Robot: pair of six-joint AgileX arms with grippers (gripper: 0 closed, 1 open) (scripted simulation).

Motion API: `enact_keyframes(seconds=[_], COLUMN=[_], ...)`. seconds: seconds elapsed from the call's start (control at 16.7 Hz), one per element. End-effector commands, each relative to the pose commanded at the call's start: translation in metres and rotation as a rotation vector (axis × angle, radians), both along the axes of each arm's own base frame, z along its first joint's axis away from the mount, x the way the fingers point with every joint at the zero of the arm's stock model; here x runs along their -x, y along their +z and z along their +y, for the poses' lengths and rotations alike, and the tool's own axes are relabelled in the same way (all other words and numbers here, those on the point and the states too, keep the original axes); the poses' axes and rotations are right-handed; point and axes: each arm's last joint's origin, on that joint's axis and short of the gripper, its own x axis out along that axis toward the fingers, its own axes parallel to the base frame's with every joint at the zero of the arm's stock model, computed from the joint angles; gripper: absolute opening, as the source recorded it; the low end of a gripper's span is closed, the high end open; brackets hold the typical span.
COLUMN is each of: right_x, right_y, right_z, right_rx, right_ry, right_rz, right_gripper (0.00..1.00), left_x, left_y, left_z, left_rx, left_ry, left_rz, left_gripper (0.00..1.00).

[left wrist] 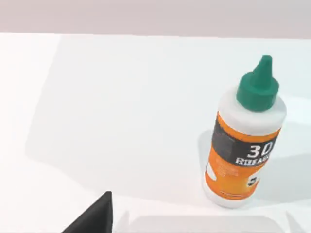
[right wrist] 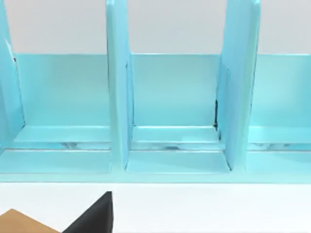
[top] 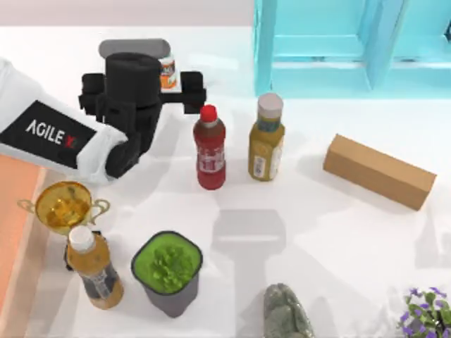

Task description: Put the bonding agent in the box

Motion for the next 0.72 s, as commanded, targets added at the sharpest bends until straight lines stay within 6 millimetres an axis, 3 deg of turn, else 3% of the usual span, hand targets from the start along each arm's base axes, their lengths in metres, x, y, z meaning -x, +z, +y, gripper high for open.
enact_keyframes(seconds=[0.24, 0.54, 0.72], right_x=[0.000, 0.000, 0.000], right_y=[0.000, 0.000, 0.000], right_z=[0.000, 0.000, 0.000], right_rx=[0.000, 0.000, 0.000], right_ry=[0.000, 0.000, 0.000], right_rz=[0.000, 0.000, 0.000], right_gripper=[1.00, 1.00, 1.00], left_x=[-0.004, -0.004, -0.017], left_y=[-0.025, -0.025, -0.021], left_z=[-0.010, -0.008, -0.010], left_rx=[-0.010, -0.012, -0.009], left_ry=[-0.001, 0.002, -0.002], left_rz=[0.021, 0.025, 0.017], left_gripper=[1.00, 1.00, 1.00])
